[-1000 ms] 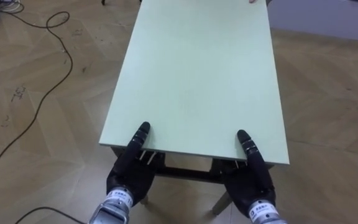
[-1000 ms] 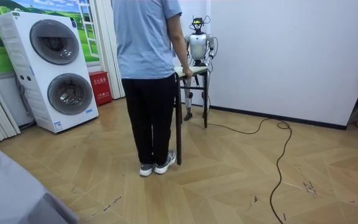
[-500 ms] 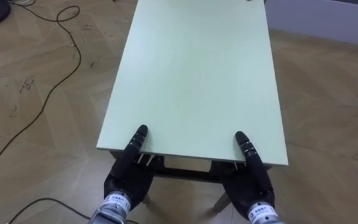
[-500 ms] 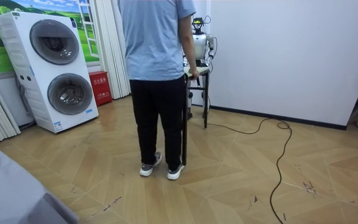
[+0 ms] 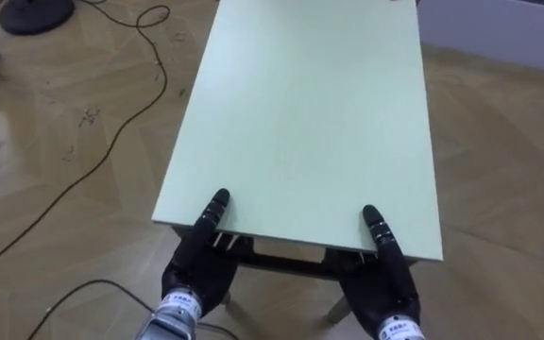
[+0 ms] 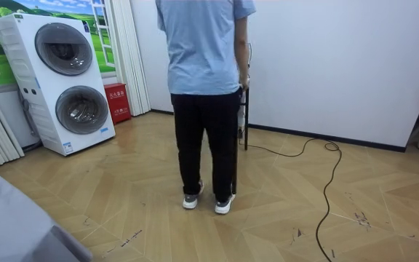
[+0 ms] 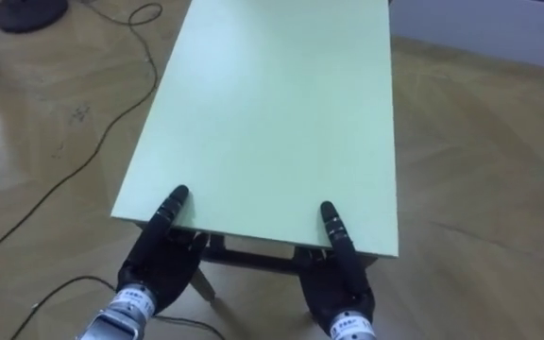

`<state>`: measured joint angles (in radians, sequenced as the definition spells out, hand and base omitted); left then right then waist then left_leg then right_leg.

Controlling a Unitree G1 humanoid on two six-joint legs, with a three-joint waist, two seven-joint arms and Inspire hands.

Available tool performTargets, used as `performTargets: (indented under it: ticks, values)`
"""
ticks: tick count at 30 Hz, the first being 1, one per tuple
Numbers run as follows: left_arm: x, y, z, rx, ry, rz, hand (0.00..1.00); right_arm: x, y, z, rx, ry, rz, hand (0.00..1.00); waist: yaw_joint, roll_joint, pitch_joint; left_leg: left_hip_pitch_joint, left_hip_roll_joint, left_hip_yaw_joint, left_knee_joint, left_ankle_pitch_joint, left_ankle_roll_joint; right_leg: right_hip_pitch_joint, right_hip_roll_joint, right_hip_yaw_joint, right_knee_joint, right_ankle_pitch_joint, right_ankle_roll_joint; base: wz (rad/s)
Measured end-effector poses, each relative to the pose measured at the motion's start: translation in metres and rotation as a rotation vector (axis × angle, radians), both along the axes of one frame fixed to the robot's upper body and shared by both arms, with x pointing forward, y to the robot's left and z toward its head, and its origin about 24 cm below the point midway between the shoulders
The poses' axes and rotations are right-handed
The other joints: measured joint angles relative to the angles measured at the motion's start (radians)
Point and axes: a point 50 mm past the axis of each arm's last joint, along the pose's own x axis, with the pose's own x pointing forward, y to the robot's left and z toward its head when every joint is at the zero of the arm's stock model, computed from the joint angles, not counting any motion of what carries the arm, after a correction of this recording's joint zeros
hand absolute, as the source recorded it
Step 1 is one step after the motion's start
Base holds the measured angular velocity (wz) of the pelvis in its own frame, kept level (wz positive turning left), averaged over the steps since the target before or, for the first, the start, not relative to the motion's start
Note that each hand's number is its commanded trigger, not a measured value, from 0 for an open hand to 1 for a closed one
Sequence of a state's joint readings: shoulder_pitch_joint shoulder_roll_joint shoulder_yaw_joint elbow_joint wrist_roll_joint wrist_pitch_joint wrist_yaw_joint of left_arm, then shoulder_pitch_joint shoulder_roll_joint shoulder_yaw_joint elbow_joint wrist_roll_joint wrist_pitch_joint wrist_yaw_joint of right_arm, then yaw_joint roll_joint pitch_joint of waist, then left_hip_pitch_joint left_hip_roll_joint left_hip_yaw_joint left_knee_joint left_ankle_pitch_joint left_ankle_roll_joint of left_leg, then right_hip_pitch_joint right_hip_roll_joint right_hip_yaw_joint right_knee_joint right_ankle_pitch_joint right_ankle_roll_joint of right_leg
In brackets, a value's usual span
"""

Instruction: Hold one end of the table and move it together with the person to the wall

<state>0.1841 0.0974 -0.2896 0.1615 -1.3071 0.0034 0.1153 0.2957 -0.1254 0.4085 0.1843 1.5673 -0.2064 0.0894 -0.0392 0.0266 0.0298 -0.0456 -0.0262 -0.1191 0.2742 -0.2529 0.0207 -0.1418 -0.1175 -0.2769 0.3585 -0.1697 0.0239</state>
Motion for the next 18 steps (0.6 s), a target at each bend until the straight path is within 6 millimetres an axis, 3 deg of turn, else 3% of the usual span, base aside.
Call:
performTargets:
  ticks: [3,5,6,10,14,18]
  values:
    - [-0.001,-0.002,0.000,-0.005,0.001,-0.006,1.00,-0.002,-0.002,0.000,-0.005,-0.004,-0.012,1.00,-0.001,0.003,0.0011,-0.006,0.000,-0.045,0.000,0.011,-0.007,0.035,0.014,0.001,-0.037,-0.001,0.001,0.52]
    - [0.003,-0.004,0.002,-0.025,-0.007,-0.003,1.00,-0.002,-0.002,-0.001,0.020,0.001,-0.029,1.00,-0.021,0.003,0.0008,-0.026,0.001,-0.041,0.002,0.030,-0.011,0.059,0.011,-0.028,-0.056,-0.001,0.001,0.83]
    - [0.004,-0.005,0.003,-0.026,-0.011,-0.004,1.00,-0.002,-0.003,-0.001,0.027,0.001,-0.035,1.00,-0.026,0.003,0.0009,-0.034,0.003,-0.027,0.002,0.036,-0.013,0.064,0.010,-0.033,-0.061,-0.002,0.000,0.90]
    - [0.003,-0.012,0.003,-0.010,-0.016,-0.043,1.00,-0.012,-0.010,-0.003,0.026,-0.012,-0.061,1.00,-0.060,0.003,0.0010,-0.085,0.017,0.109,-0.003,0.081,-0.008,0.076,-0.022,-0.138,-0.070,-0.005,0.004,0.74]
    - [0.000,-0.015,0.000,-0.015,-0.001,-0.053,1.00,-0.013,-0.015,-0.003,-0.001,-0.015,-0.054,1.00,-0.059,0.003,0.0018,-0.096,0.014,0.113,0.002,0.086,-0.004,0.076,-0.033,-0.159,-0.063,-0.009,0.008,0.20]
    - [-0.004,-0.017,-0.002,-0.016,0.008,-0.069,1.00,-0.026,-0.012,-0.003,-0.016,-0.015,-0.080,1.00,-0.055,0.003,0.0045,-0.123,0.002,0.143,0.036,0.087,0.006,0.075,-0.066,-0.192,0.001,-0.040,0.018,0.48]
